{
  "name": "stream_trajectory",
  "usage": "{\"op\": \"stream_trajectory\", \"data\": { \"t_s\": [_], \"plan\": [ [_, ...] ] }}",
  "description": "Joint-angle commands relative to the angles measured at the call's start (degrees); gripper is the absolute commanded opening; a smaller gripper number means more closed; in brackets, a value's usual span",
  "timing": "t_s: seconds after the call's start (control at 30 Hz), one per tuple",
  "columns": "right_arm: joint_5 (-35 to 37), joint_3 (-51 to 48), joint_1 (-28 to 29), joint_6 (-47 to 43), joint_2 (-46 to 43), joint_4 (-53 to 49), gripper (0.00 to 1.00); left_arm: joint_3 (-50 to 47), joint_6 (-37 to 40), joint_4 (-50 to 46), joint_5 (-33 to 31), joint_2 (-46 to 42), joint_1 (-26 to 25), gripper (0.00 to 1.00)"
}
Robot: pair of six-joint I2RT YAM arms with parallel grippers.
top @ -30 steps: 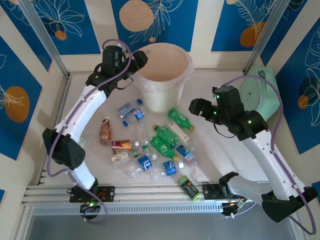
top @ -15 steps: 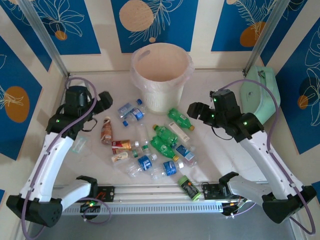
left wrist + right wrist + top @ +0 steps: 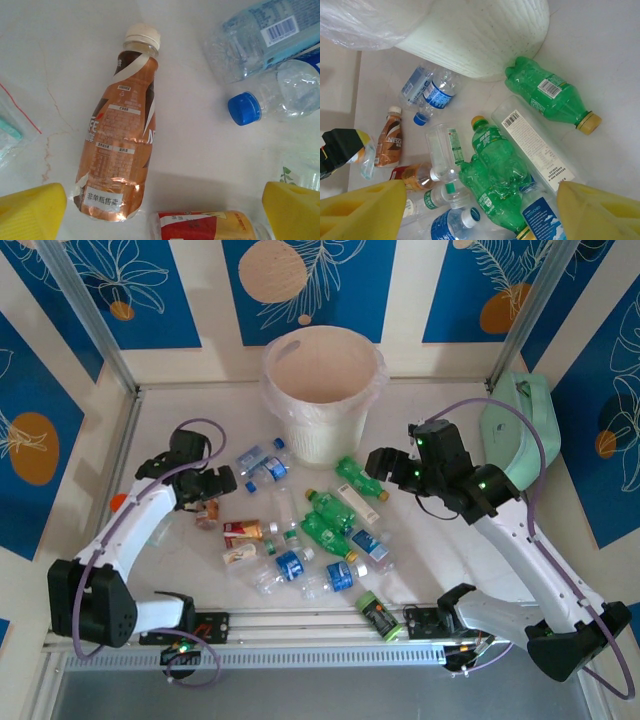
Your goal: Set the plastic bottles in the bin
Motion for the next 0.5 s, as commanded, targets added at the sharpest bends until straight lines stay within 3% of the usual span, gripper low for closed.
{"op": "stream_trajectory", "data": {
  "t_s": [0.0, 0.47],
  "plan": [
    [-0.3, -0.6, 0.7, 1.1, -0.6, 1.0, 0.79, -1.0, 2.0, 0.6, 0.1, 1.8, 1.2, 1.00],
    [0.2, -0.2, 2.8, 1.8, 0.5, 1.3, 0.79, -4.0, 1.4, 6.0, 4.7, 8.1, 4.8, 0.88]
  ]
}}
